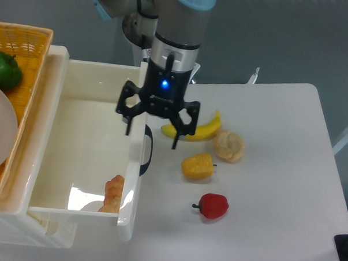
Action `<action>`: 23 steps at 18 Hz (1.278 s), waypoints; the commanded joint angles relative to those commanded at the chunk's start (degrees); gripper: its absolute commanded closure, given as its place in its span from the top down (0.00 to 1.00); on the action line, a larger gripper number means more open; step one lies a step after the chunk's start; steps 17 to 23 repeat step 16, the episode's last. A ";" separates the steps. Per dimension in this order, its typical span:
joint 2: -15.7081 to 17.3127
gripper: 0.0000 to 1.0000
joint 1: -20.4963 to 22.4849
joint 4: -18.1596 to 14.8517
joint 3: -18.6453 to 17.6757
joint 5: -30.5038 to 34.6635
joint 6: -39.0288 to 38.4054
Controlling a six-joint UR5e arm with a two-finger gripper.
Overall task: Place the square bread in the upper white drawer
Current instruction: 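Open the gripper to release the roll and raise out of the drawer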
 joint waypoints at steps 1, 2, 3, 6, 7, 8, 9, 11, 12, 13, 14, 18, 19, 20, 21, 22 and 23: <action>-0.09 1.00 0.09 0.00 0.00 0.97 0.00; -0.26 1.00 0.09 -0.09 -0.09 2.37 0.00; -0.35 1.00 0.09 0.00 -0.44 4.21 0.00; -0.88 1.00 0.18 0.00 -0.62 8.26 0.78; -1.32 1.00 0.18 -0.09 -0.70 10.01 3.14; -1.67 1.00 0.18 -0.26 -0.70 12.38 6.21; -2.28 1.00 0.18 -0.70 -0.88 14.93 9.02; -2.72 1.00 0.26 -0.70 -1.05 17.76 11.68; -3.25 1.00 0.70 -0.70 -1.05 17.94 12.30; -3.34 1.00 1.49 -0.62 -1.14 17.94 13.17; -3.52 1.00 2.10 -0.61 -1.14 17.94 14.40; -4.39 1.00 3.16 -0.61 -1.32 17.94 16.60; -4.39 1.00 3.16 -0.61 -1.32 17.94 16.60; -4.39 1.00 3.16 -0.61 -1.32 17.94 16.60; -4.39 1.00 3.16 -0.61 -1.32 17.94 16.60; -4.39 1.00 3.16 -0.61 -1.32 17.94 16.60; -4.39 1.00 3.16 -0.61 -1.32 17.94 16.60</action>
